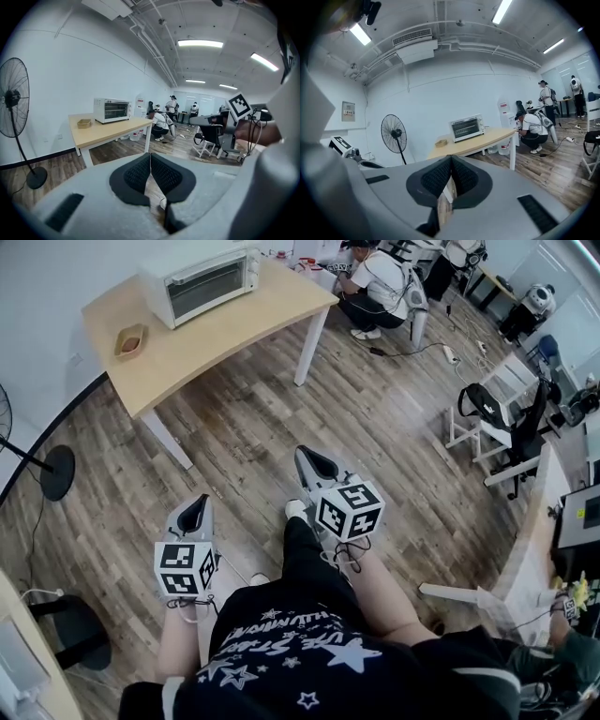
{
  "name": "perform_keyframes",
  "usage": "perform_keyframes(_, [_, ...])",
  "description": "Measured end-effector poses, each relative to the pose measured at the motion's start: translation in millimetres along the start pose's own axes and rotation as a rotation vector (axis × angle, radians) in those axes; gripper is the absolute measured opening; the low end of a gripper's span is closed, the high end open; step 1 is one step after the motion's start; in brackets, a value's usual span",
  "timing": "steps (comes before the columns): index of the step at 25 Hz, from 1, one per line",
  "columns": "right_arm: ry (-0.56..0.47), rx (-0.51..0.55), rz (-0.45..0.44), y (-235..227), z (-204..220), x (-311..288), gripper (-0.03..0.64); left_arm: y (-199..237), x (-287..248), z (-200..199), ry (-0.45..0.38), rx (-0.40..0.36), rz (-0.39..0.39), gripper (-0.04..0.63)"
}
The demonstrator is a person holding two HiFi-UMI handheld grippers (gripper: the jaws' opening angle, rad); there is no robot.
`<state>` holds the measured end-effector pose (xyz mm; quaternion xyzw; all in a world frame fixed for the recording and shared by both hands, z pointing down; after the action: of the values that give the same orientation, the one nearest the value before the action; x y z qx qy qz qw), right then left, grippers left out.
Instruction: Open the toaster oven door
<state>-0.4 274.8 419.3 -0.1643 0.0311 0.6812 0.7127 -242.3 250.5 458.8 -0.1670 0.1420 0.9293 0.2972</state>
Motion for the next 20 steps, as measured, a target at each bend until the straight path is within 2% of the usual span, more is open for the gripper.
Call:
perform_keyframes(3, [0.002, -0.005, 0.000, -18, -10, -18, 0.006, 6, -19, -12, 0.001, -0.002, -0.008, 0.021])
perform_keyframes(5, [0.011, -0.026, -0.024, -31, -16, -33, 0.107, 9, -36, -22, -0.002, -0.004, -0.010, 0.021])
perform_keyframes(10, [0.041, -0.069, -0.071, -71, -31, -85, 0.182, 18, -86, -48, 0.006, -0.007, -0.036, 0.021])
perform_keyframes(13, [0.062, -0.095, -0.114, -97, -43, -123, 0.255, 28, -118, -66, 0.003, 0.013, -0.074, 0.021])
perform_keyframes(20, [0.087, -0.076, -0.213, -163, -88, -203, 0.273, 44, -189, -112, -0.015, 0.054, -0.211, 0.021])
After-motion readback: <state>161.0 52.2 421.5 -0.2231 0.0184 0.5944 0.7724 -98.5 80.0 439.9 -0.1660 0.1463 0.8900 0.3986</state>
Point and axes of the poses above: the fingertips, and each gripper's own axes: x backward along the fingers, y to its left, z out of its underside, the point moved 5 cm from there along x, backward along the fingers, and after that the axes turned 7 degrees about z, right-handed, at the moved point
